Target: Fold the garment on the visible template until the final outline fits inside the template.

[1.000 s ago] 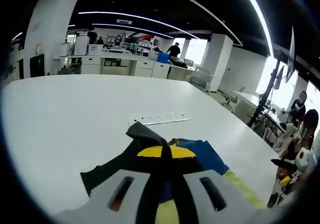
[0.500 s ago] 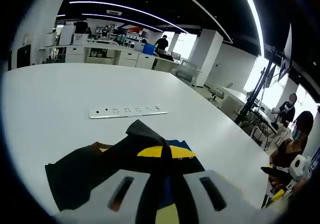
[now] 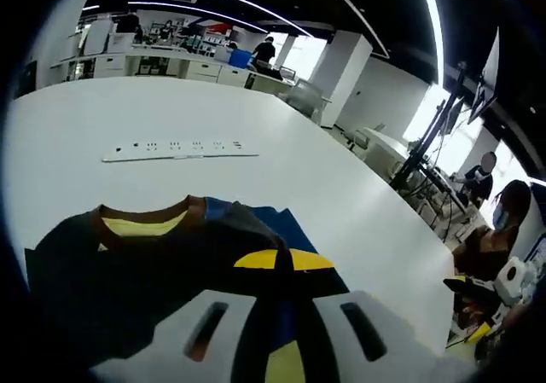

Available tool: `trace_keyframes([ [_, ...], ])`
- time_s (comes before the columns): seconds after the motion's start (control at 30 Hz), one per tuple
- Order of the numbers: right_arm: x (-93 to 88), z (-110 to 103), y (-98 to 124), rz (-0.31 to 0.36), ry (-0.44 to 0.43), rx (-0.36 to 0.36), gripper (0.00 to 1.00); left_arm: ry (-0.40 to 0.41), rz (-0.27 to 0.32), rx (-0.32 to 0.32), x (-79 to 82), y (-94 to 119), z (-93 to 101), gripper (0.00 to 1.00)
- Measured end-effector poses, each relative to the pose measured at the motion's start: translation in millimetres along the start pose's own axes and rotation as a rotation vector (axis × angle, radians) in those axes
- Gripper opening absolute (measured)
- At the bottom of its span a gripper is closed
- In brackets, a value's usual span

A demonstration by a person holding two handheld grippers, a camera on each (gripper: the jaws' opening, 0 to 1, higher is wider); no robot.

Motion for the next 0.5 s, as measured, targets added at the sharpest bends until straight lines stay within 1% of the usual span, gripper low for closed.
trace_keyframes([
  [0.03,-0.6,-0.4,-1.1,-0.003,-0.001,0.000,0.93,0.001,-0.013,0.006,-3.4,-1.6,-0.8,0.00],
  [0.23,0.1,-3.7,-5.1,-0.004,-0.005,0.006,0.92,0.014,-0.049,-0.011,-18.2,-8.3,1.6,0.00],
  [0.27,0.0,-3.9,-6.3,-0.006,-0.005,0.009,0.92,0.002,-0.067,-0.024,-22.1,-9.5,4.6,0.00],
  [0.3,0.0,-4.2,-7.0,-0.007,-0.005,0.010,0.92,-0.012,-0.073,-0.027,-24.5,-10.4,5.7,0.00],
  [0.4,0.6,-5.5,-9.0,-0.006,-0.007,0.013,0.92,-0.018,-0.085,-0.029,-30.0,-13.8,5.8,0.00],
  [0.47,0.9,-6.1,-9.8,-0.006,-0.005,0.014,0.92,-0.004,-0.094,-0.023,-32.7,-16.0,3.1,0.00],
  [0.5,1.1,-6.3,-10.1,-0.005,-0.006,0.014,0.92,0.007,-0.099,-0.031,-34.0,-16.8,4.3,0.00],
])
Point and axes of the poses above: the point that each gripper's makers call its tool centre point, and the gripper's own axes: y roughly backward along the fingers, z roughly to its right, x roughly out of its top, the point moved 5 cm from there along y, roughly backward along the fingers, and after that the axes turned 7 degrees about y, right-handed, at the moved point
